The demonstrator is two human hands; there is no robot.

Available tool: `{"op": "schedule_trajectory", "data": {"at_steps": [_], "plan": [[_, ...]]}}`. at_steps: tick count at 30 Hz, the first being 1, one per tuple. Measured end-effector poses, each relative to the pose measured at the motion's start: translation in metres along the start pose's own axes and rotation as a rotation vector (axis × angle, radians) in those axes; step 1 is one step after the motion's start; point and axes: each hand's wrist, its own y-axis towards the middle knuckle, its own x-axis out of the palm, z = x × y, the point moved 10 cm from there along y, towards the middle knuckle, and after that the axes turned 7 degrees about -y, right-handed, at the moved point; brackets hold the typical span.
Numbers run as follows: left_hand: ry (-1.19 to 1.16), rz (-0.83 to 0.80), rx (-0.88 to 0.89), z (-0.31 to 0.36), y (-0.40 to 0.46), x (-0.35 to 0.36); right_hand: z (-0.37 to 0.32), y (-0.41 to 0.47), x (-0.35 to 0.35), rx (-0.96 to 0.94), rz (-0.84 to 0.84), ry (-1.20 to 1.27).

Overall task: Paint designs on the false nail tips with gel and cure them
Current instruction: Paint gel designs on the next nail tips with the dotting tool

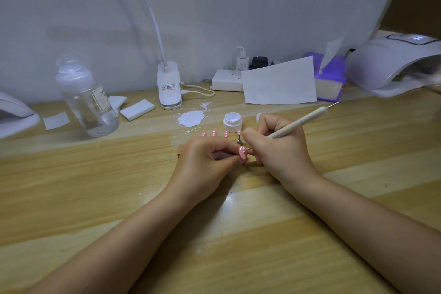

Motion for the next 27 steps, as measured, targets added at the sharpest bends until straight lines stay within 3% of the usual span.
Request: {"op": "schedule_trajectory", "data": {"at_steps": [27], "plan": [[0.016,0.003,0.024,0.0005,0.0001,-0.0002,-0.0006,-0.0004,0.0011,-0.006,-0.013,0.012]]}}
